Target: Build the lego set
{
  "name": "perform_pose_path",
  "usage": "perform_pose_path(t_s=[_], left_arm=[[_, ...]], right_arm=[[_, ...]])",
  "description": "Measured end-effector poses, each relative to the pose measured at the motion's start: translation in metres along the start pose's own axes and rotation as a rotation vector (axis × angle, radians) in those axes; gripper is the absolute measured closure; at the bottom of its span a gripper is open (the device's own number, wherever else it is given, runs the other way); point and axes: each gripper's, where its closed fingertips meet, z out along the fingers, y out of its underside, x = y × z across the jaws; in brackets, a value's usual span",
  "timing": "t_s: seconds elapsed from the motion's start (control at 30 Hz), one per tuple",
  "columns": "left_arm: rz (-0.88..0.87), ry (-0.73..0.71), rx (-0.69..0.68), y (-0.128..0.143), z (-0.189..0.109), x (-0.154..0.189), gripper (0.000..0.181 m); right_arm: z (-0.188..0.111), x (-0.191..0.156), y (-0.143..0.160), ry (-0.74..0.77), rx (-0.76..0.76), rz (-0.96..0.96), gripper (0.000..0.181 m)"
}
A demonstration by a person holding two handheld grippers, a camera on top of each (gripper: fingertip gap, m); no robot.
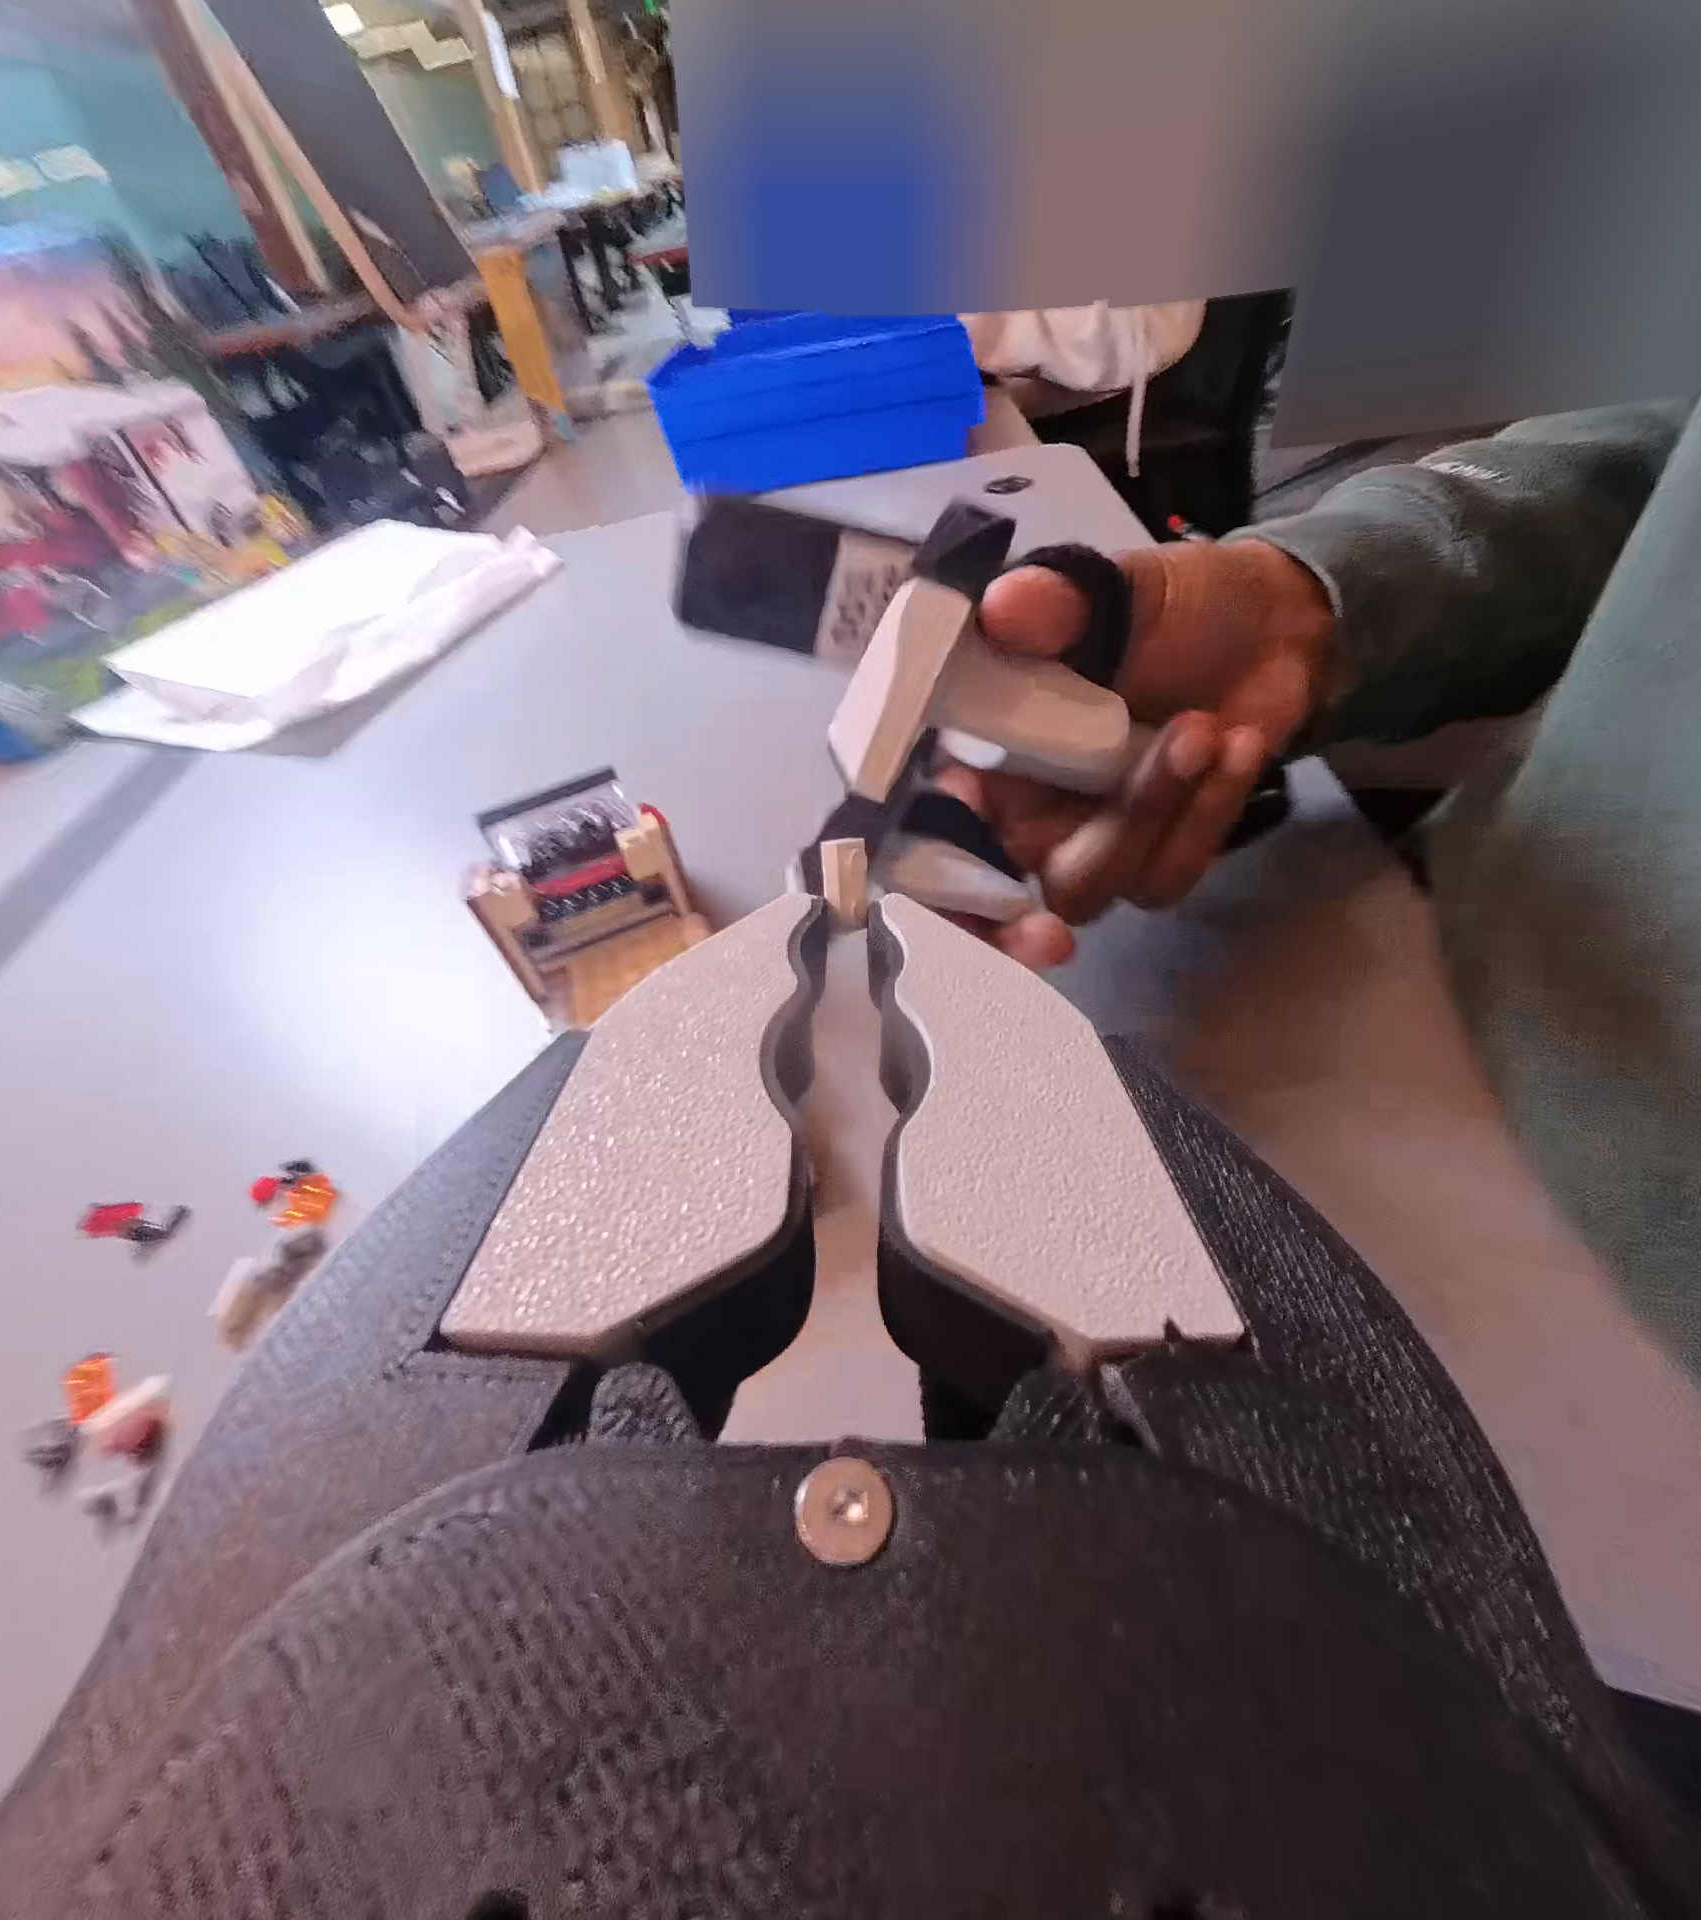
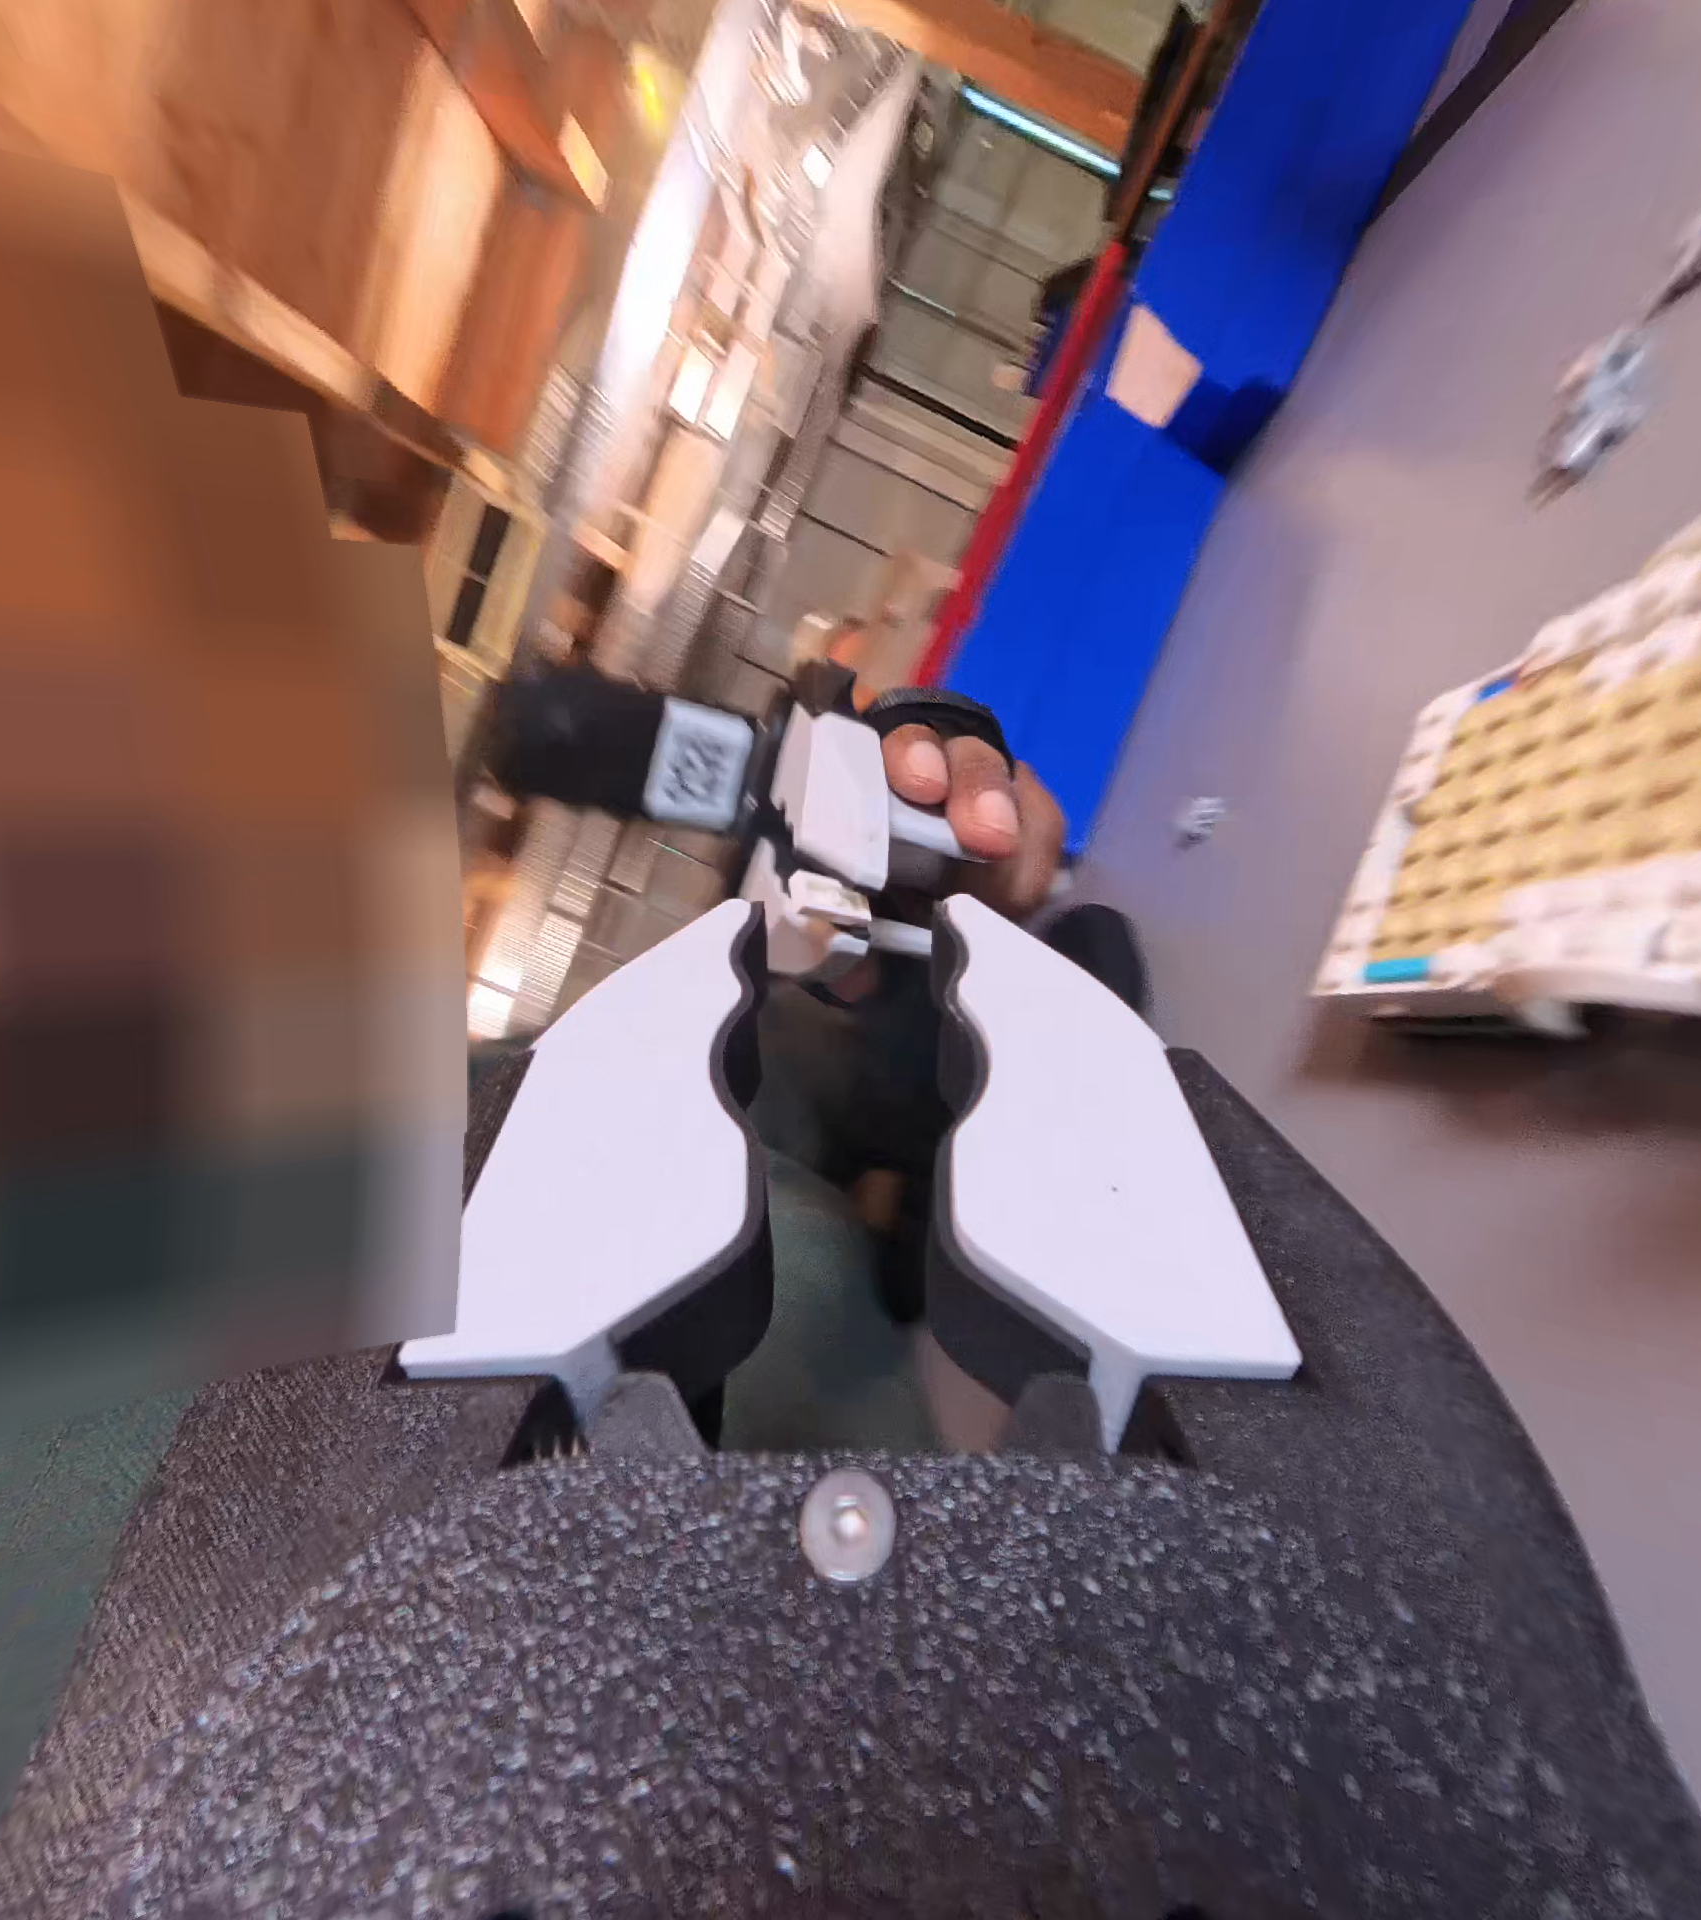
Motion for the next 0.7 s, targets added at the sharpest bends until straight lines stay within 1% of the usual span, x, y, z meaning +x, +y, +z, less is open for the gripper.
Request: perform_pose_path(t_s=[0.03, 0.1, 0.2, 0.27, 0.33, 0.43, 0.57, 0.63, 0.7], left_arm=[[-0.056, 0.028, -0.015, 0.003, 0.001, 0.000, 0.174], [-0.194, 0.136, -0.054, 0.011, 0.003, 0.007, 0.174], [-0.348, 0.237, -0.117, 0.023, 0.007, 0.014, 0.174], [-0.401, 0.268, -0.162, 0.029, 0.010, 0.017, 0.174], [-0.436, 0.296, -0.209, 0.035, 0.011, 0.022, 0.174], [-0.456, 0.322, -0.277, 0.044, 0.012, 0.029, 0.174], [-0.476, 0.349, -0.314, 0.048, 0.013, 0.035, 0.174], [-0.475, 0.347, -0.324, 0.049, 0.012, 0.035, 0.174], [-0.475, 0.360, -0.339, 0.051, 0.012, 0.037, 0.174]], right_arm=[[-0.002, 0.002, 0.001, 0.079, -0.043, -0.123, 0.151], [-0.007, 0.003, 0.002, 0.232, -0.149, -0.417, 0.154], [-0.012, 0.002, 0.003, 0.387, -0.346, -0.838, 0.158], [-0.016, 0.009, 0.010, 0.450, -0.524, -1.096, 0.158], [-0.017, 0.016, 0.019, 0.450, -0.669, -1.301, 0.159], [-0.017, 0.027, 0.027, 0.450, -0.823, -1.447, 0.160], [-0.016, 0.036, 0.038, 0.405, -0.965, -1.516, 0.162], [-0.016, 0.040, 0.042, 0.399, -1.016, -1.544, 0.165], [-0.015, 0.043, 0.043, 0.398, -1.030, -1.562, 0.172]])
